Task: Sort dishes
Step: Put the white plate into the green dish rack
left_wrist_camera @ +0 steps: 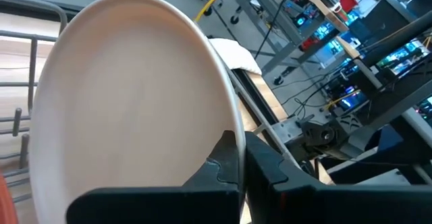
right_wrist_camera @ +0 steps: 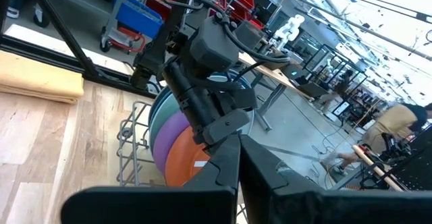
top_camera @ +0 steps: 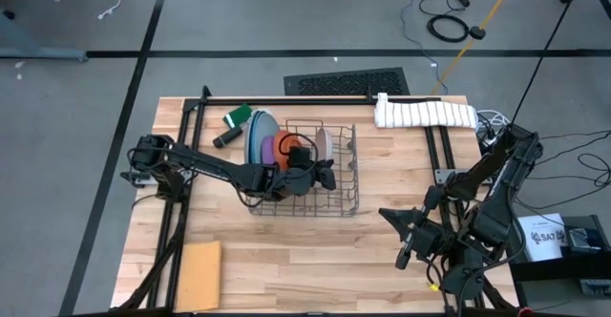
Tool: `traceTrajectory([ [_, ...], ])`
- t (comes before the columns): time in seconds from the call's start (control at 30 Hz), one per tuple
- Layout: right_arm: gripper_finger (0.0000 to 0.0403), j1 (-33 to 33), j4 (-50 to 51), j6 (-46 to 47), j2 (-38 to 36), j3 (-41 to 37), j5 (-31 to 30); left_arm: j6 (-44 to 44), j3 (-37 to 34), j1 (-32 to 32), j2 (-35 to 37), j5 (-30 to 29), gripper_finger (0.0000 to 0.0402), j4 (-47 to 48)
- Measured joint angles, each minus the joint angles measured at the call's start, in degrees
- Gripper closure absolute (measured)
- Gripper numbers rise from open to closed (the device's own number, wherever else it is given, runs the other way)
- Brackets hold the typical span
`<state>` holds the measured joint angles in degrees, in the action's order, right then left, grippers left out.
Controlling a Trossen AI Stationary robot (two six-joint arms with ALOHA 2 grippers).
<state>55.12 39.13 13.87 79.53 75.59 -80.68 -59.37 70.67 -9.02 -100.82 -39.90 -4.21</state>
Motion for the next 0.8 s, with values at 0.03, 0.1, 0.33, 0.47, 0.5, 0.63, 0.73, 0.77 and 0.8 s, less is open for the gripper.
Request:
traceTrajectory([
  [0.03, 0.0403, -0.01, 0.01, 0.00, 0.00, 0.00, 0.01, 0.07, 0.01, 0.00, 0.00, 0.00, 0.0402, 0.37],
  [0.1, 0.0403, 0.00, 0.00, 0.02, 0.00, 0.00, 0.01, 0.04, 0.07, 0.00, 0.02, -0.11, 0.0401, 1.35],
  [0.33, 0.0403, -0.01, 0.02, 0.12, 0.02, 0.00, 1.45, 0.66, 0.05, -0.15, 0.04, -0.87, 0.0400, 2.45],
  [0.47, 0.0403, -0.01, 0.04, 0.15, 0.02, 0.00, 1.53, 1.68, -0.02, -0.48, 0.04, -1.18, 0.0374, 3.07],
  [0.5, 0.0403, -0.01, 0.04, 0.15, 0.02, 0.00, 1.53, 1.66, -0.08, -0.56, 0.02, -1.12, 0.0362, 3.41],
  [0.63, 0.0403, -0.01, 0.04, 0.15, 0.02, 0.00, 1.53, 1.65, -0.24, -0.95, -0.17, -0.48, 0.0309, 4.14],
  [0.73, 0.0403, -0.01, 0.04, 0.19, 0.02, 0.00, 1.53, 1.35, -0.31, -1.03, -0.13, -0.51, 0.0271, 4.31],
  [0.77, 0.0403, -0.01, 0.04, 0.19, 0.02, 0.00, 1.55, 1.29, -0.31, -1.03, -0.09, -0.60, 0.0262, 4.18],
  [0.8, 0.0403, -0.01, 0.04, 0.20, 0.02, 0.00, 1.55, 1.28, -0.31, -1.03, -0.03, -0.83, 0.0254, 4.07],
])
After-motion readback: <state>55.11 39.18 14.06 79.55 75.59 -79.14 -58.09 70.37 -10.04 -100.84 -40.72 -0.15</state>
